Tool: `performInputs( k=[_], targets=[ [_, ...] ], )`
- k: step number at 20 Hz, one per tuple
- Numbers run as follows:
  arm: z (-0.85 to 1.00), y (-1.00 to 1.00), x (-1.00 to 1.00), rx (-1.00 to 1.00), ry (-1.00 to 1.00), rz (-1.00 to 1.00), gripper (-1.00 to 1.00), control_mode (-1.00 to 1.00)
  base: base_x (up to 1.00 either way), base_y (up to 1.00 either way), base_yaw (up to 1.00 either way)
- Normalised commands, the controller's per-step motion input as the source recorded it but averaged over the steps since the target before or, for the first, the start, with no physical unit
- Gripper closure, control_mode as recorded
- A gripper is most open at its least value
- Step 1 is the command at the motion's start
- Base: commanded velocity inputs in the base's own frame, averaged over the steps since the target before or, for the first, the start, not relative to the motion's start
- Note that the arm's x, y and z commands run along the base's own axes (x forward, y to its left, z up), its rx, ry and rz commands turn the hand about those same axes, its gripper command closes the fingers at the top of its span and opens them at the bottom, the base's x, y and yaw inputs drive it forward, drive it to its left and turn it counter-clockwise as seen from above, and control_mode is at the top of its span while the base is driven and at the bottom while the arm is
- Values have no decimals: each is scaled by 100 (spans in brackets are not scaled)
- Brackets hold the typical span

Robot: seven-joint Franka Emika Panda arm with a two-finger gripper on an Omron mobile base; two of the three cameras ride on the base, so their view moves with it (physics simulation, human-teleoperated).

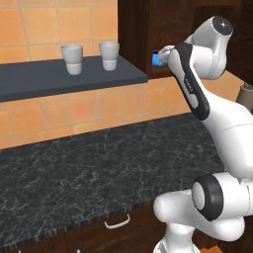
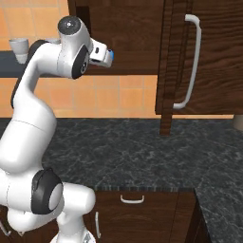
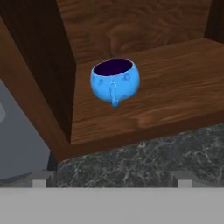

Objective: Gather all objects into one cabinet and sort the glasses and bowls to opposite sides.

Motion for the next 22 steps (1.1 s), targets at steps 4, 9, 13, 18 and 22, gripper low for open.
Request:
performInputs(
  k=[4, 9, 13, 18, 22],
  targets=[
    [4, 0, 21, 0, -6, 0, -100, -100, 0, 0, 0],
    [0, 0, 15, 0, 6, 0, -100, -100, 0, 0, 0],
    [0, 0, 27, 0, 0, 0, -100, -100, 0, 0, 0],
    [0, 0, 41, 0, 0, 0, -100, -100, 0, 0, 0],
    [0, 0, 36, 0, 0, 0, -100, -100, 0, 0, 0]
  ],
)
